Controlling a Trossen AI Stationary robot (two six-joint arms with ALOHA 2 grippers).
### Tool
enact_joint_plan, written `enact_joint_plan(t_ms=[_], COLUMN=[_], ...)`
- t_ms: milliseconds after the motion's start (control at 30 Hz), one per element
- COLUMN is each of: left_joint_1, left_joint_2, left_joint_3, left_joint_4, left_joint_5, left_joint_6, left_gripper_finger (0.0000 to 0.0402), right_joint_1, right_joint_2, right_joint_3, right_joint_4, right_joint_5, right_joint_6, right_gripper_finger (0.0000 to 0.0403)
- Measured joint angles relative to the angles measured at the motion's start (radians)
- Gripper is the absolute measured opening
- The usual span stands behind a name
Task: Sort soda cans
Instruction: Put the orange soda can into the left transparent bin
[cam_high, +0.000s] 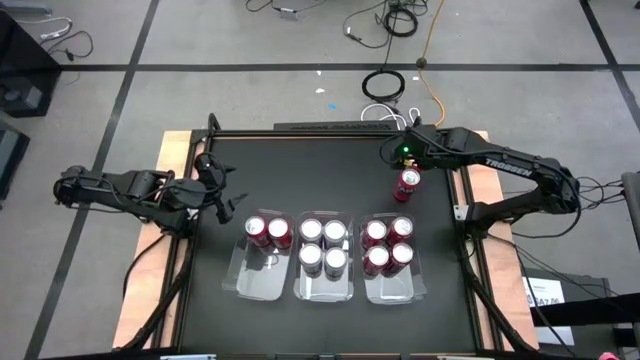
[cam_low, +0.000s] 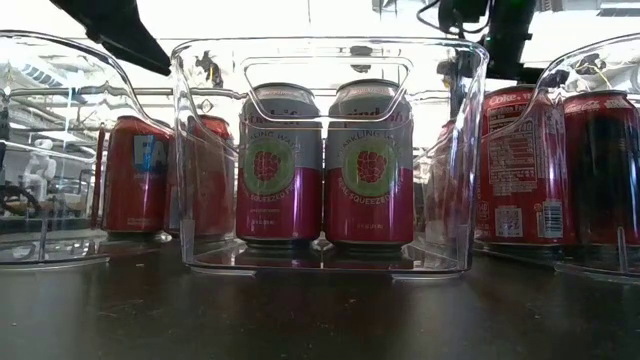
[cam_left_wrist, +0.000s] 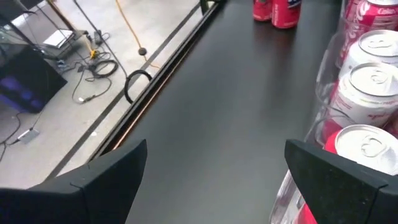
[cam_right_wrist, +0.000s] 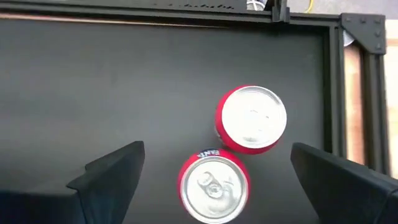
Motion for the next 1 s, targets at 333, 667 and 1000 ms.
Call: enact_joint_plan(t_ms=[333,667,1000], left_joint_1=[0.0,0.0,0.0], left_joint_2=[0.009,0.011,0.011], left_joint_3=[0.0,0.0,0.0], left_joint_4=[0.0,-0.001,-0.001], left_joint_5=[-0.017,-0.018,-0.029], left_joint_6=[-0.006,0.0,0.001], left_gripper_finger=[0.0388,0.0388,0.0388], right_joint_1=[0.0,0.021,0.015], right_joint_2=[0.08,0.125,0.123], right_joint_3=[0.0,-0.078,-0.243], right_joint_4=[-0.031,-0.037,0.246], right_joint_5=[-0.068,-0.155,-0.189], right_joint_6=[0.114,0.198,0.219], right_gripper_finger=[0.0396,0.0396,0.0396])
